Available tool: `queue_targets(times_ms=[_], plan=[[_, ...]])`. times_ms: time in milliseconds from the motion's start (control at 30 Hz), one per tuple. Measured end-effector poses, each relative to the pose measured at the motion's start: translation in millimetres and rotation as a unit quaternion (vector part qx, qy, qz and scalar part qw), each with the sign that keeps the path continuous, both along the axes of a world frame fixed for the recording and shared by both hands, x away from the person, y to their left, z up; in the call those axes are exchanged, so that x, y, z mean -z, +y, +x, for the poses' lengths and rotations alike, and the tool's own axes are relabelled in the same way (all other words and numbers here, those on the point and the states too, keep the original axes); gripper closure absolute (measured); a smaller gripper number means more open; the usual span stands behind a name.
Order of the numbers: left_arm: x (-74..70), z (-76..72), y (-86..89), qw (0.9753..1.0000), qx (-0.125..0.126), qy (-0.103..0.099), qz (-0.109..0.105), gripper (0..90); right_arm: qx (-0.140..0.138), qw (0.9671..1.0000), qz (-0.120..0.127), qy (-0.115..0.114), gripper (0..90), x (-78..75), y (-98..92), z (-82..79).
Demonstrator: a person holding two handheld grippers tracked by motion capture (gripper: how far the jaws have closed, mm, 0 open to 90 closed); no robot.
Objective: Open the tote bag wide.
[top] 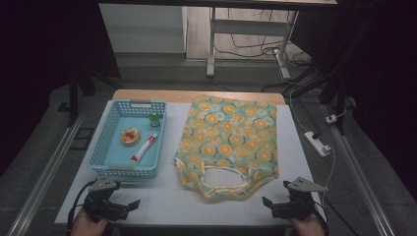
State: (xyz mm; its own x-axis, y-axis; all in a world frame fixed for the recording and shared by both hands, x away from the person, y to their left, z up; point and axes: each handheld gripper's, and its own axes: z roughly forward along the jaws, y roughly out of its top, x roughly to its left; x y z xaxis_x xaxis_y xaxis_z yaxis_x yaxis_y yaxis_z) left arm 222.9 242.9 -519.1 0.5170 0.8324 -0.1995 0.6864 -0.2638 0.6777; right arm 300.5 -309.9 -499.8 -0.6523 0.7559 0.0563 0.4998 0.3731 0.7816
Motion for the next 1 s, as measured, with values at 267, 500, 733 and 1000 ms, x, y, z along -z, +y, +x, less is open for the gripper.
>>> queue_targets(times_ms=[267,500,733,1000], plan=[[1.0,1.5,2.9,0.9999,-0.002,0.008,-0.011,0.0,-0.014,0.9999,-0.005,0.002,0.0,0.5,2.3,0.4],[1.3,2.0,2.3,0.9999,0.0,0.01,-0.011,0.0,-0.022,0.9997,-0.008,0.003,0.0,0.6,2.8,0.5],[1.4,2.0,2.4,0.9999,0.001,0.01,-0.011,0.0,-0.025,0.9996,-0.008,0.005,0.0,0.8,3.4,0.8],[1.8,2.5,4.0,0.9997,-0.002,0.012,-0.02,0.0,-0.025,0.9997,-0.005,0.008,0.0,-0.4,4.6,0.3]])
